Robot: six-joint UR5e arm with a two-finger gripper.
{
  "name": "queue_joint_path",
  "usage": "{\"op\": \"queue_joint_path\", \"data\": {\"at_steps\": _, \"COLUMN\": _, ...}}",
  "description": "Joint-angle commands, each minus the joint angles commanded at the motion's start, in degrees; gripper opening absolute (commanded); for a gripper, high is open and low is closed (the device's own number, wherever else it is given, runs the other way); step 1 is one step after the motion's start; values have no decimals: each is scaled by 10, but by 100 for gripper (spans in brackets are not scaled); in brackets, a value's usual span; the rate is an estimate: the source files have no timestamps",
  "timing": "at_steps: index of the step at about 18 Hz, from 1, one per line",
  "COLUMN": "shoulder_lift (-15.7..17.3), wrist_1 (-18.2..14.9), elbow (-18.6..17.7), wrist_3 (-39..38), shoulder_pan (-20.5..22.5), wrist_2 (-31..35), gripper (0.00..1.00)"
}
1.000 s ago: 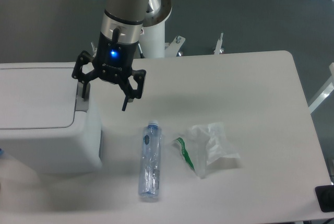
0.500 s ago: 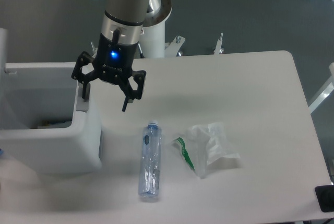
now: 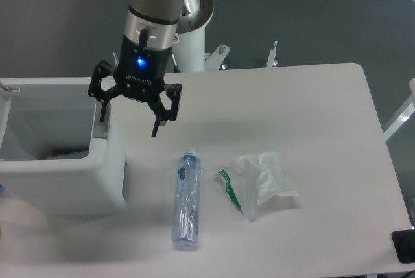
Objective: Open the trash can
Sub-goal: 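Keep the gripper still while the trash can lid swings open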
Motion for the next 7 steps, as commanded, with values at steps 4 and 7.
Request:
{"op": "queue_joint_path", "data": {"at_steps": 4, "shoulder_lift": 1, "wrist_1": 0, "elbow": 1, "wrist_3": 54, "shoulder_pan": 14, "wrist_2": 59, "gripper": 100}}
{"op": "queue_joint_path", "data": {"at_steps": 7, "shoulder_lift": -1, "wrist_1": -2, "elbow": -3, "wrist_3": 92, "shoulder_pan": 20, "wrist_2": 104, "gripper": 100}}
